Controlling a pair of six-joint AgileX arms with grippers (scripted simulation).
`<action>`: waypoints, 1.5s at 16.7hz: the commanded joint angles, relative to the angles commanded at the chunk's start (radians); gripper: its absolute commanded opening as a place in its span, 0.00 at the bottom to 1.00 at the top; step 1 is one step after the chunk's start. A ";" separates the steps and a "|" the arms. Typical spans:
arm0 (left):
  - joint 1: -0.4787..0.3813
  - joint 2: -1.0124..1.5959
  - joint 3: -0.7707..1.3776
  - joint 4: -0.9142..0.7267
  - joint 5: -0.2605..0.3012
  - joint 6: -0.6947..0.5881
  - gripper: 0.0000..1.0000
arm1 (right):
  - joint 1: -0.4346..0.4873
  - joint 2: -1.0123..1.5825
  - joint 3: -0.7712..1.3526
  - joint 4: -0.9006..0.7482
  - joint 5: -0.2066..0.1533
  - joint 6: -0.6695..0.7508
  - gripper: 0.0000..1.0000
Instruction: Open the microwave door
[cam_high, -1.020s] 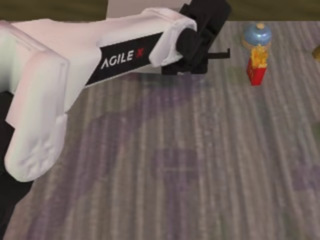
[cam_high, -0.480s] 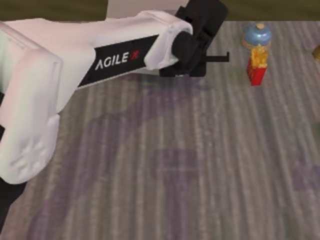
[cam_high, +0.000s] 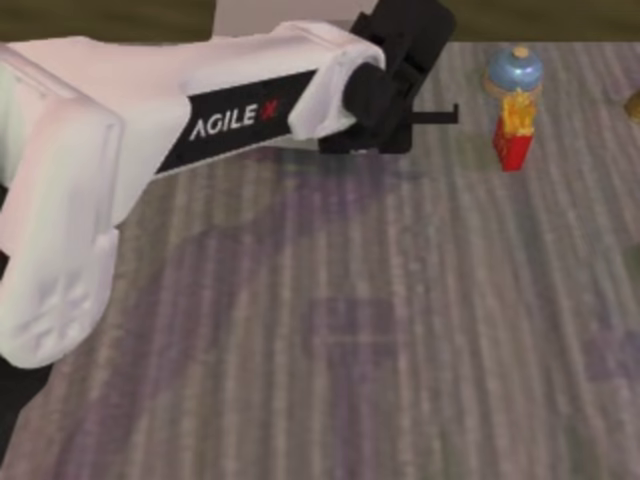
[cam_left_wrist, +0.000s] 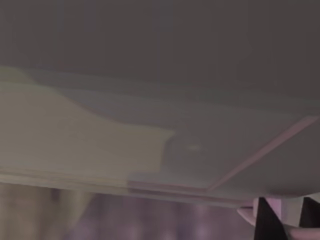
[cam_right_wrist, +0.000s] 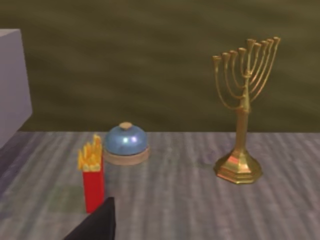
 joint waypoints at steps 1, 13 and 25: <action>0.000 0.000 0.000 0.000 0.000 0.000 0.00 | 0.000 0.000 0.000 0.000 0.000 0.000 1.00; -0.008 0.005 -0.004 0.003 0.006 -0.001 0.00 | 0.000 0.000 0.000 0.000 0.000 0.000 1.00; 0.006 -0.058 -0.100 0.064 0.041 0.062 0.00 | 0.000 0.000 0.000 0.000 0.000 0.000 1.00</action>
